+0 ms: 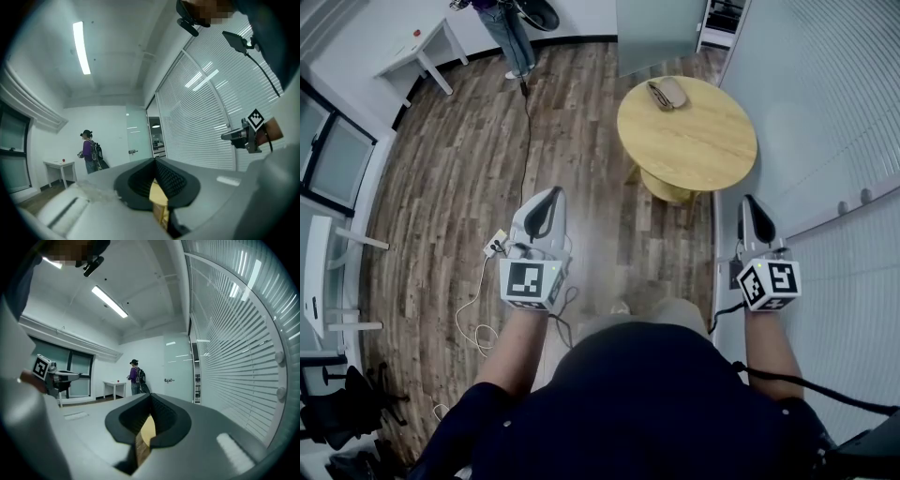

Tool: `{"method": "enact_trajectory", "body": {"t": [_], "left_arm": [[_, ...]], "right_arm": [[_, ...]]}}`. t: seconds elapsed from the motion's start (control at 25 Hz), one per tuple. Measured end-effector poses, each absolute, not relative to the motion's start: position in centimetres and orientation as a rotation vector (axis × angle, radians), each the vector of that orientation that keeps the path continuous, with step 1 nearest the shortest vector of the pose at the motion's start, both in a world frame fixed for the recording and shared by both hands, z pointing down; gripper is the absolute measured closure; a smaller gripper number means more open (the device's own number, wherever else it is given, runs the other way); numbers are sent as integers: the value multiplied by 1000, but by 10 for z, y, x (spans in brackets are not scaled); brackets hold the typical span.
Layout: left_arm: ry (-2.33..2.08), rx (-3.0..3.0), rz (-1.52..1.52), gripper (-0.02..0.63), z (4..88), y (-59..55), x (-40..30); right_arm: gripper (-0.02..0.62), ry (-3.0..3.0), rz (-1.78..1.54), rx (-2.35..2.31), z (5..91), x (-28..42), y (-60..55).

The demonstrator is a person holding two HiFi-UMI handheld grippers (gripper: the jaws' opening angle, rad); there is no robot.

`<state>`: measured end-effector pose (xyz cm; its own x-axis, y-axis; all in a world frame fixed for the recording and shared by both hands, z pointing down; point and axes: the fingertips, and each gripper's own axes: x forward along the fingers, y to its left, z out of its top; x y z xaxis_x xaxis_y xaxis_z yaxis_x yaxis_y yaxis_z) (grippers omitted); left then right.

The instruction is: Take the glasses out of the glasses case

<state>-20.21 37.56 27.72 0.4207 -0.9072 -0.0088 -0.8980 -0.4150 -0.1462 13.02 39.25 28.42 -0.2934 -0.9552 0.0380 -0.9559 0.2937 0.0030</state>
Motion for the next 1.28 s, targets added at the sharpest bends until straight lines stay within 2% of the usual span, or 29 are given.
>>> {"method": "enact_trajectory", "body": {"t": [0.6, 1.28], "left_arm": [[1663, -2545, -176, 600, 293, 293, -237], [1633, -2494, -267, 600, 266, 103, -232]], "right_arm": [[586, -2598, 79, 1728, 293, 81, 299], [586, -2687, 98, 1727, 284, 77, 101]]}}
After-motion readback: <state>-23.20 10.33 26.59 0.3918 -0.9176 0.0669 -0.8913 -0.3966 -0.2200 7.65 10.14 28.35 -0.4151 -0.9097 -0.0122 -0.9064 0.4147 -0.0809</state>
